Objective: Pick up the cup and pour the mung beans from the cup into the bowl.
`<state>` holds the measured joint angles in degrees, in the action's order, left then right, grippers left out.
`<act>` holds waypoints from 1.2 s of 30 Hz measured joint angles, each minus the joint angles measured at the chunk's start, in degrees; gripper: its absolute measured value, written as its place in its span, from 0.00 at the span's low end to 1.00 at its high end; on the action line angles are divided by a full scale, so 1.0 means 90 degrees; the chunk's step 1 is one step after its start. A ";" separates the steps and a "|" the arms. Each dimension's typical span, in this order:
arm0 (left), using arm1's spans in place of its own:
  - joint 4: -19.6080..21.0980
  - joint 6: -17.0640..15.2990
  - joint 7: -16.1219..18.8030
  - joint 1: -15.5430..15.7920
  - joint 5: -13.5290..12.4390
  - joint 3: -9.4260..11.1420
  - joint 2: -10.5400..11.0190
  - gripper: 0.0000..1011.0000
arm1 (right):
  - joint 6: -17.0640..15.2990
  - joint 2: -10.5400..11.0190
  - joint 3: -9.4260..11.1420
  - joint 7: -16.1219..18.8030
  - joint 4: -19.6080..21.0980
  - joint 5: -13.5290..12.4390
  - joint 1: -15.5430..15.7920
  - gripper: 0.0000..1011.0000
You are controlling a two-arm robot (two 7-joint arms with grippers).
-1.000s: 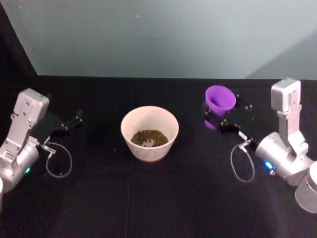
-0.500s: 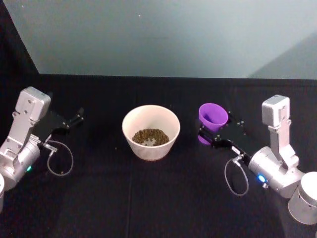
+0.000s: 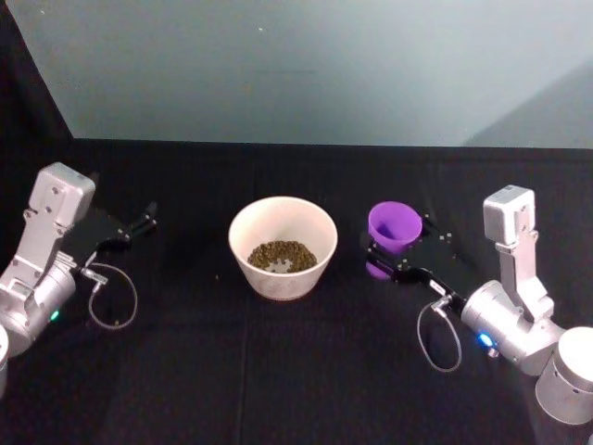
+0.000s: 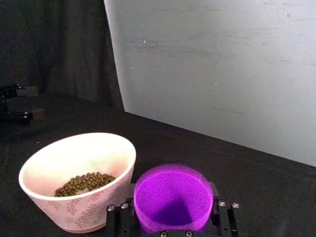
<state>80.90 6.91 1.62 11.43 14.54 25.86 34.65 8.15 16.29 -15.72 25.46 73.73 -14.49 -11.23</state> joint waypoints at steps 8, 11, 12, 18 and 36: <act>0.0000 0.0000 0.0000 0.0000 0.0000 0.0000 0.0000 0.99 | 0.0001 0.0047 -0.0044 -0.0075 0.0004 -0.0123 -0.0001 0.99; 0.0000 0.0000 0.0000 0.0000 0.0000 0.0000 0.0000 0.99 | 0.0001 0.0068 -0.0056 -0.0094 0.0037 -0.0157 0.0000 0.99; 0.0000 0.0000 0.0000 0.0000 0.0000 0.0000 0.0000 0.99 | 0.0001 0.0076 -0.0058 -0.0100 0.0054 -0.0164 0.0002 0.99; 0.0000 0.0000 0.0000 0.0000 0.0000 0.0000 0.0000 0.99 | 0.0005 0.0163 -0.0039 -0.0176 0.0485 -0.0193 0.0101 0.99; 0.0000 0.0000 0.0000 0.0000 0.0000 0.0000 0.0000 0.99 | -0.0206 0.0141 0.0697 -0.1639 0.1474 0.0551 0.0253 0.99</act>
<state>80.90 6.91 1.62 11.43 14.55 25.86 34.65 6.29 17.56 -9.46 10.71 86.99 -9.53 -8.95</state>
